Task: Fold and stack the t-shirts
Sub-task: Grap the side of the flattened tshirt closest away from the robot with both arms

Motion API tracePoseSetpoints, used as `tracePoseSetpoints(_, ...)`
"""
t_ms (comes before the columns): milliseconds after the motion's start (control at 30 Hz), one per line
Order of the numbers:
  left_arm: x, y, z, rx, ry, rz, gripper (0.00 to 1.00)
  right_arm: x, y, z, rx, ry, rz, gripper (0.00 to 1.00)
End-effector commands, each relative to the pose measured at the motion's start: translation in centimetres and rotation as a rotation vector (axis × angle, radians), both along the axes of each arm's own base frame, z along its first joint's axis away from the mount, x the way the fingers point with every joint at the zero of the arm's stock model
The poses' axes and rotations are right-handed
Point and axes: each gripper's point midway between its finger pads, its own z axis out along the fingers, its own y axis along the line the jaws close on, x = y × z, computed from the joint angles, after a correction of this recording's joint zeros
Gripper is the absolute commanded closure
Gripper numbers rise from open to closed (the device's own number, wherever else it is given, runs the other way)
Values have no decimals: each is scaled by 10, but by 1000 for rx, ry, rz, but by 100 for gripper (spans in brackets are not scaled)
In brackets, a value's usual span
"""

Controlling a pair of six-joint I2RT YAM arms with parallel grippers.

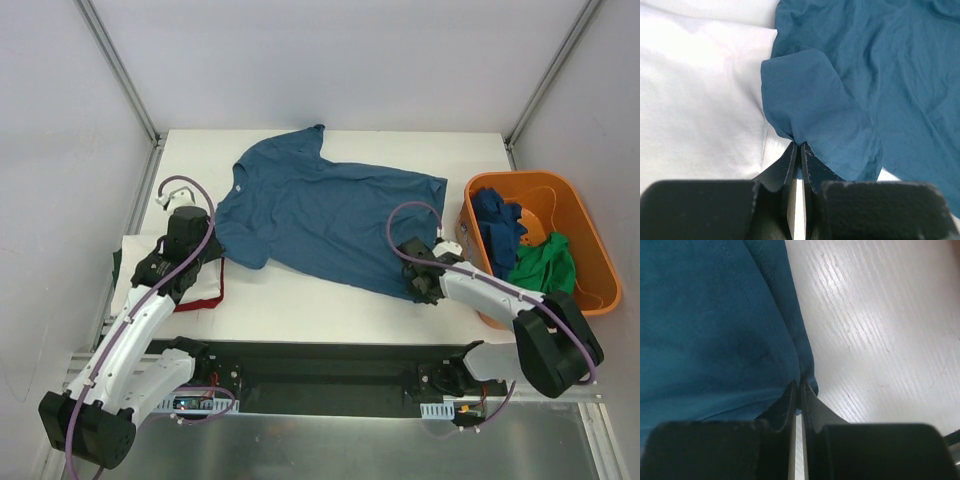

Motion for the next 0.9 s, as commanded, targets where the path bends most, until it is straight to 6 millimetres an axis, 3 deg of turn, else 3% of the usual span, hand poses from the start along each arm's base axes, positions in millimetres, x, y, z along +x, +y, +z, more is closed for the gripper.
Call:
tracePoseSetpoints(0, 1, 3, 13, -25, -55, 30, 97, -8, -5, 15, 2, -56, -22, 99)
tracePoseSetpoints(200, -6, 0, 24, -63, -106, 17, 98, -21, -9, 42, 19, -110, 8, 99)
tracePoseSetpoints(300, -12, 0, 29, -93, -132, 25, 98, -36, -11, 44, 38, -87, 34, 99)
tracePoseSetpoints(567, -38, 6, 8, -135, -73, 81, 98, -74, -13, 42, 60, 32, 123, 99)
tracePoseSetpoints(733, -30, 4, 8, -123, -43, 83, 97, -68, -11, 50, 54, 14, 153, 99)
tracePoseSetpoints(800, -17, 0, 23, -114, -73, 55, 96, -62, -14, 54, 15, 8, 153, 99)
tracePoseSetpoints(867, -2, -8, 23, -84, -54, -4, 96, -51, -18, 65, -42, -11, 143, 99)
